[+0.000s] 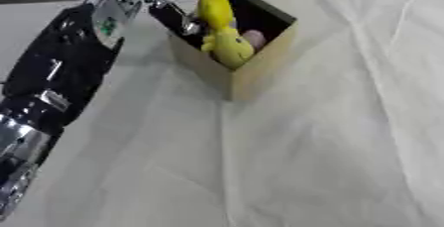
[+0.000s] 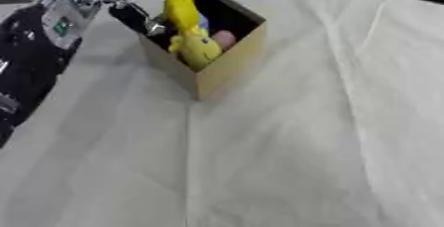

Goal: Pick up objects on the table and place them in the box.

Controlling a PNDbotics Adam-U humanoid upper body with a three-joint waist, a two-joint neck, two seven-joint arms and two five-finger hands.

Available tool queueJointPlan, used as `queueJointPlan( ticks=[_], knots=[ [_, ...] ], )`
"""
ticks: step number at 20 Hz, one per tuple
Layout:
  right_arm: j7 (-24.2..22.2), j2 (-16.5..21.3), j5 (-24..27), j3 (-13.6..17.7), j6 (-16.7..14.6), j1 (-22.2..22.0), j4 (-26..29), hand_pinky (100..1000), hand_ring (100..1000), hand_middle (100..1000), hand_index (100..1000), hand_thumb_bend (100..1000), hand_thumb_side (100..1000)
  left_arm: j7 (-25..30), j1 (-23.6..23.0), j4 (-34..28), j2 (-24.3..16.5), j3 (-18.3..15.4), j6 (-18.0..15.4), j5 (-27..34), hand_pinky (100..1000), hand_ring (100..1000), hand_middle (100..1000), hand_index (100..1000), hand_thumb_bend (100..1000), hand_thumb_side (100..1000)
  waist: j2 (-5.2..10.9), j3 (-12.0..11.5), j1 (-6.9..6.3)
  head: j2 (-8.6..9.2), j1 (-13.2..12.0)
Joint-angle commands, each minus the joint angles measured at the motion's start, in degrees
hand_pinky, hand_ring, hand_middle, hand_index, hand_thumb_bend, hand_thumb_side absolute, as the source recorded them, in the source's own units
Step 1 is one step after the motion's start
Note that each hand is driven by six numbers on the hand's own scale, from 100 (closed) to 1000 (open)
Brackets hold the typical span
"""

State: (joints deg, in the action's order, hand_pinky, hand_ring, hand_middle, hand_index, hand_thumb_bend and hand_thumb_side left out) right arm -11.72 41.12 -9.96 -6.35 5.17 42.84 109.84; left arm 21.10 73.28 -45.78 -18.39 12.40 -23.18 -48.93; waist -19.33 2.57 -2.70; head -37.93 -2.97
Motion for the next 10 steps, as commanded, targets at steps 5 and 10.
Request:
queueJointPlan(
  ticks=[5, 10],
  knots=[
    [-0.2, 0.8, 0.5, 0.5, 0.0, 0.5, 0.5, 883, 765, 641, 828, 100, 554, -0.9, 1.2, -0.2, -0.8, -1.5, -0.8, -3.2, 836, 789, 796, 978, 610, 343, 1.52, 0.0, 0.25, 0.25, 0.0],
    [-0.1, 0.9, 0.6, 0.5, 0.0, 0.1, 0.4, 883, 765, 641, 828, 100, 549, -2.1, 0.8, -4.4, -1.5, -2.0, 0.5, -0.3, 832, 772, 768, 918, 434, 326, 2.08, -0.6, 0.36, -0.35, 0.2]
  ],
)
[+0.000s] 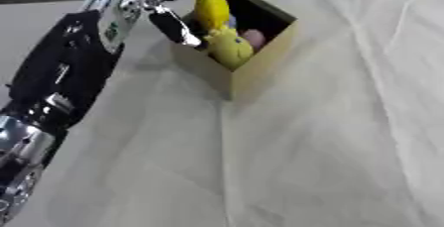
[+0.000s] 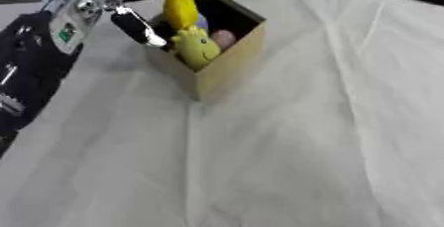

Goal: Pick up objects on the table and place them in the box.

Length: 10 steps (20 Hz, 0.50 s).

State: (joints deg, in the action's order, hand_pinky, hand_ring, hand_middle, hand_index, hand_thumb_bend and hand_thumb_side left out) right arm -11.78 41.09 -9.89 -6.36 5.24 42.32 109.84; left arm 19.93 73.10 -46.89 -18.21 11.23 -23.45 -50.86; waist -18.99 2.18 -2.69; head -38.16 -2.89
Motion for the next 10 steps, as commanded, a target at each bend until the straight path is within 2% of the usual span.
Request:
queueJointPlan(
  ticks=[1, 3, 5, 10],
  knots=[
    [0.0, 1.0, 0.5, 0.6, -0.1, 0.6, 0.4, 883, 765, 641, 828, 100, 545, -1.8, 0.6, -5.4, -2.1, -1.0, 1.4, 2.9, 830, 762, 752, 893, 361, 322, 1.88, -0.3, 0.37, -0.3, 0.3],
    [0.3, 1.0, 0.6, 0.7, -0.1, 0.6, 0.6, 883, 765, 641, 828, 100, 533, -4.7, -0.5, -11.3, -3.4, -1.7, 3.9, 6.4, 827, 740, 721, 844, 273, 373, 2.13, -0.7, 0.41, -0.62, 0.6],
    [0.8, 1.0, 0.9, 0.8, -0.2, 0.6, 0.8, 883, 765, 640, 828, 100, 528, -9.0, -2.6, -19.7, -5.1, -2.7, 7.8, 11.6, 826, 728, 709, 830, 244, 390, 2.31, -1.2, 0.5, -0.95, 0.8],
    [3.7, 0.7, 2.2, 1.4, -0.3, 0.0, 1.7, 884, 763, 639, 828, 100, 509, -22.5, -12.2, -44.3, -11.4, -6.2, 18.3, 27.7, 830, 722, 707, 840, 271, 423, 2.69, -2.6, 0.95, -1.67, 1.7]
  ],
)
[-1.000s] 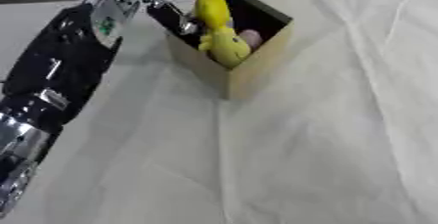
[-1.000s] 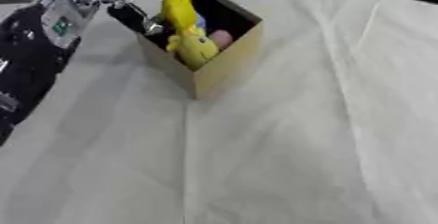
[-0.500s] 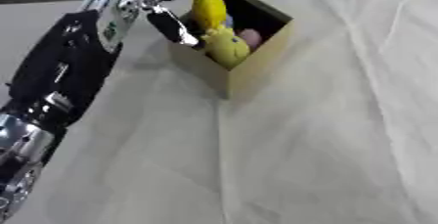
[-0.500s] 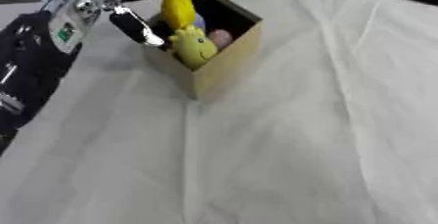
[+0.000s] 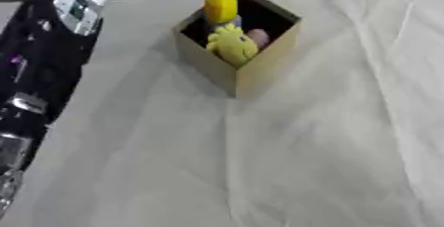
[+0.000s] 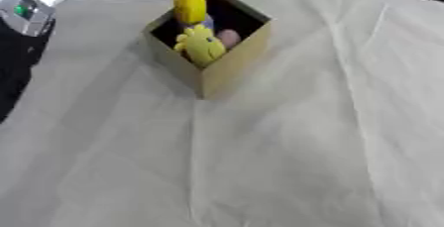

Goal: Pick up objects on the table and place them in the box.

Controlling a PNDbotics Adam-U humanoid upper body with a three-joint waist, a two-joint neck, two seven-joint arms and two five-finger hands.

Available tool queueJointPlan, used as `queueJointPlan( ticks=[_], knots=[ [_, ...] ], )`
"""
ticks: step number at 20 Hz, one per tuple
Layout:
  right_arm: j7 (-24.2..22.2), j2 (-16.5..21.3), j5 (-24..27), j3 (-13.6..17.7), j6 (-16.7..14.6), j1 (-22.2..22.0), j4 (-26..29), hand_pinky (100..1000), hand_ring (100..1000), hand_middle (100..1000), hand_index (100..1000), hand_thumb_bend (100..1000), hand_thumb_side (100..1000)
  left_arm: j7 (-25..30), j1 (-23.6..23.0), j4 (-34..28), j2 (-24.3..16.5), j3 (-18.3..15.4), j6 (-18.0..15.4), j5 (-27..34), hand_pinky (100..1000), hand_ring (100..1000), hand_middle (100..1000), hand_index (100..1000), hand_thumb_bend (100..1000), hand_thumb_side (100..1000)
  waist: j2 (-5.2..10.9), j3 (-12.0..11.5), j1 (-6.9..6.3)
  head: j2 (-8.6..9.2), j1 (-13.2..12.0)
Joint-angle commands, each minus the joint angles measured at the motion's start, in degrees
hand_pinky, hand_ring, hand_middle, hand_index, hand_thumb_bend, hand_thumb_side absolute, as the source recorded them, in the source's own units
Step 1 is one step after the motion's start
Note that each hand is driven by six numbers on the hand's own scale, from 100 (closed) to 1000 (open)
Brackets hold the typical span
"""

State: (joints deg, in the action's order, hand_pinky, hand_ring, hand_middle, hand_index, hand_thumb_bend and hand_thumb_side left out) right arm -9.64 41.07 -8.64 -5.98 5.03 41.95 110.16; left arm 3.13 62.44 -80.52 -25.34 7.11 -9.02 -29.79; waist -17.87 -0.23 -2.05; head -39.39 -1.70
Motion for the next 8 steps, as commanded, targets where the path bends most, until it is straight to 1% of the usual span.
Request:
queueJointPlan(
  ticks=[1, 3, 5, 8],
  knots=[
    [2.4, 0.6, 1.4, 1.2, -0.1, 0.1, 1.6, 884, 763, 639, 828, 100, 513, -8.3, -4.4, -15.2, -5.5, -2.8, 5.3, 10.4, 832, 719, 703, 841, 265, 441, 1.65, -0.6, 0.5, -0.57, 0.8],
    [4.0, 0.1, 2.3, 1.6, -0.1, -0.4, 1.9, 884, 762, 639, 831, 100, 520, -12.8, -10.3, -22.0, -7.3, -4.5, 7.8, 17.0, 835, 717, 703, 852, 246, 490, 1.78, -1.2, 0.97, -0.69, 1.2],
    [5.5, -0.8, 3.2, 1.8, -0.1, -0.8, 2.3, 884, 761, 639, 836, 100, 531, -16.3, -16.0, -26.8, -8.3, -6.1, 9.4, 22.4, 839, 714, 699, 856, 226, 549, 1.91, -1.6, 1.43, -0.66, 1.5],
    [7.1, -2.2, 4.4, 2.0, -0.3, -1.5, 2.6, 885, 762, 643, 844, 100, 555, -20.0, -23.7, -31.5, -8.1, -8.5, 10.0, 27.9, 846, 719, 704, 861, 215, 595, 1.96, -2.2, 2.08, -0.53, 2.0]
  ],
)
